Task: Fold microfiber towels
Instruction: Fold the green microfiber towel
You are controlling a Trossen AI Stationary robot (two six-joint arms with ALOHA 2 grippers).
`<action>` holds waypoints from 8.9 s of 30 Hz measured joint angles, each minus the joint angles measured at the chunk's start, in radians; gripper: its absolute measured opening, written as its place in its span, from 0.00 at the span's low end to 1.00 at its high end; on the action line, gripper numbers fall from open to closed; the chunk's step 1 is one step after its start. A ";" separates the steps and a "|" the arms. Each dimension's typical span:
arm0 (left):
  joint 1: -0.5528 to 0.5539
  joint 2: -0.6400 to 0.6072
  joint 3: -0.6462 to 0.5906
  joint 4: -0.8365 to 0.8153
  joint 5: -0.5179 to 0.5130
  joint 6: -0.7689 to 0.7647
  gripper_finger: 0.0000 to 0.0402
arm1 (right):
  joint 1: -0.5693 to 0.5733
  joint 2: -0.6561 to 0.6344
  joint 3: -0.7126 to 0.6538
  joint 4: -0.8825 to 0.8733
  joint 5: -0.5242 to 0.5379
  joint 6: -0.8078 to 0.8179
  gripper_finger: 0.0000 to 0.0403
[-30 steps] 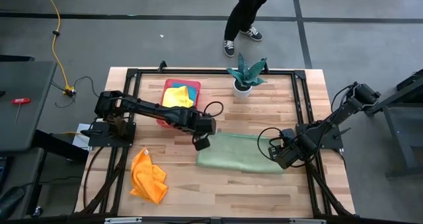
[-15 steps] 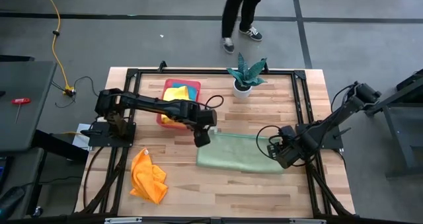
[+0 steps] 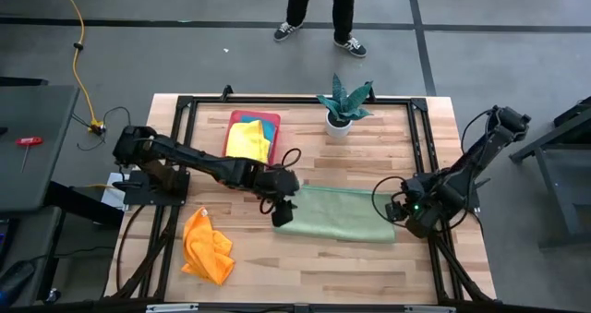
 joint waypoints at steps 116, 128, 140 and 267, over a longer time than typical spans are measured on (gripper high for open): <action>-0.009 -0.091 -0.392 0.517 0.019 0.006 0.48 | -0.243 0.131 0.306 -0.059 -0.030 -0.144 0.00; -0.059 0.022 -0.392 0.529 0.030 -0.004 0.48 | -0.368 0.343 0.306 0.302 0.084 -0.292 0.00; -0.059 0.053 -0.391 0.601 0.030 -0.036 0.48 | -0.456 0.528 0.305 0.635 0.104 -0.414 0.00; -0.062 0.316 -0.030 0.785 -0.049 -0.070 0.47 | -0.340 0.034 -0.104 0.416 -0.101 -0.258 0.00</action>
